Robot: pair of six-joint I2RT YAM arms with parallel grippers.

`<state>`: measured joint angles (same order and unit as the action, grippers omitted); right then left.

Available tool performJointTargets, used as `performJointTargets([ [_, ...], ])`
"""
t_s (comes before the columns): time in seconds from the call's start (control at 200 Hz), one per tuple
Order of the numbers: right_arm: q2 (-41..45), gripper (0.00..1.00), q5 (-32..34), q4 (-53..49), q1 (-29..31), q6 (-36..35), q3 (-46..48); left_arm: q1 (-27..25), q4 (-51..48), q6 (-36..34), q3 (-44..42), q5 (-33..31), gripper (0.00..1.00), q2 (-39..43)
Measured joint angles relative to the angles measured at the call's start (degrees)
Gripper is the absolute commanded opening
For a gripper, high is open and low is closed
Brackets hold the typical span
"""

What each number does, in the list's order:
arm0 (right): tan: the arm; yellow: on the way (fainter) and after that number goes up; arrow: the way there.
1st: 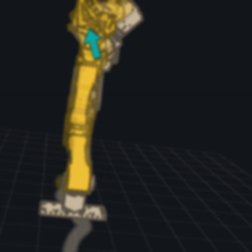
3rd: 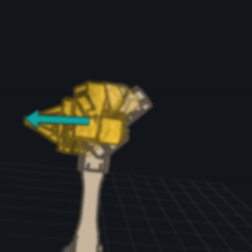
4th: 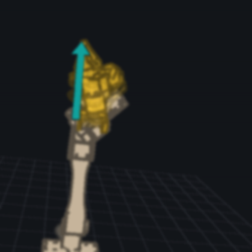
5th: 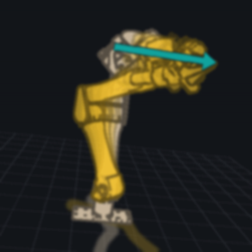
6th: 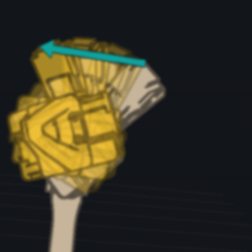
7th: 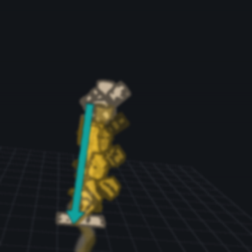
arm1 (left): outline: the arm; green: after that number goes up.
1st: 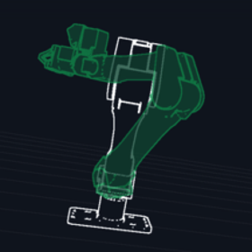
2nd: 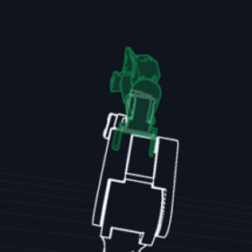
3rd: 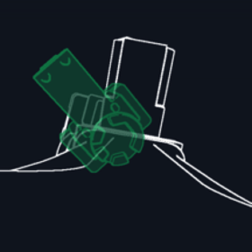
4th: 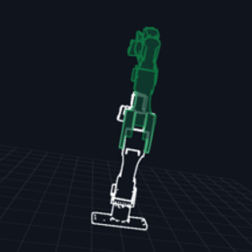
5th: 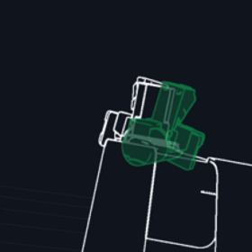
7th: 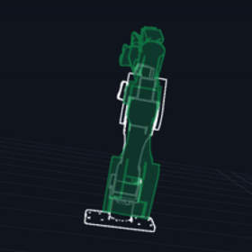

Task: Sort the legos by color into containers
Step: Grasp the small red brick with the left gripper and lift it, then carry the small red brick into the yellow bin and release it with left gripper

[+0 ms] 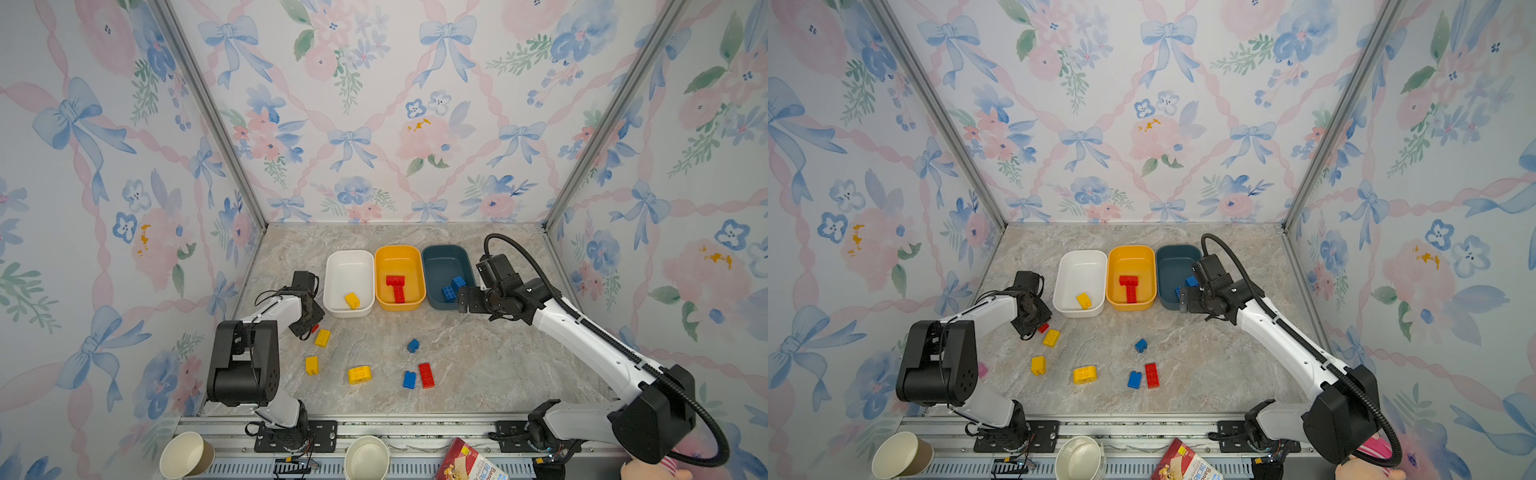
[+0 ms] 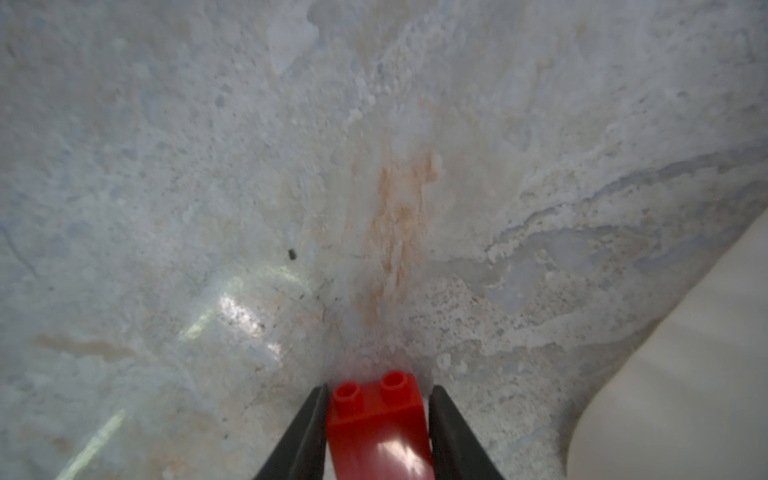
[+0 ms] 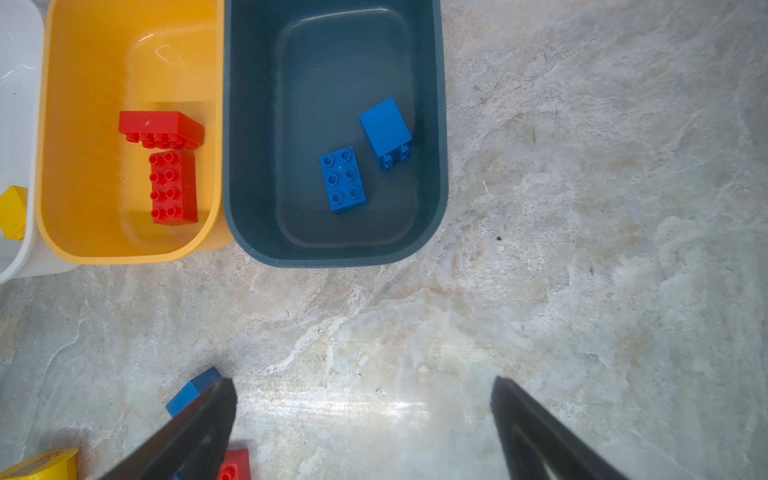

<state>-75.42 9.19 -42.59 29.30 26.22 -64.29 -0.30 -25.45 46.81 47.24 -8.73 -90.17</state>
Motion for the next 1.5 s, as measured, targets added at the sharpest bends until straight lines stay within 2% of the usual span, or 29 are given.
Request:
performJointTargets([
  [0.37,0.0,0.98,0.02,-0.13,0.0,0.39,0.0,0.02,0.22,0.02,-2.19,-0.02,0.33,3.52],
  [0.85,0.42,0.98,0.02,-0.11,0.17,0.85,0.5,-1.07,-0.09,1.29,-1.95,-0.48,0.31,20.44],
  [0.955,0.63,0.98,0.02,-0.11,0.44,1.27,1.14,-5.11,-0.35,1.27,0.96,-0.72,0.3,20.57],
  [1.15,0.87,0.98,0.0,-0.13,0.85,2.03,1.86,-16.48,0.04,1.53,9.9,-2.95,0.29,17.25],
  [1.33,2.49,0.98,0.04,-0.11,1.2,2.84,2.47,-26.34,1.68,1.42,18.69,-5.77,0.29,8.48],
  [1.5,3.89,0.98,0.09,-0.13,1.27,3.65,3.02,-33.18,3.89,0.57,25.0,-6.75,0.28,-1.55],
])
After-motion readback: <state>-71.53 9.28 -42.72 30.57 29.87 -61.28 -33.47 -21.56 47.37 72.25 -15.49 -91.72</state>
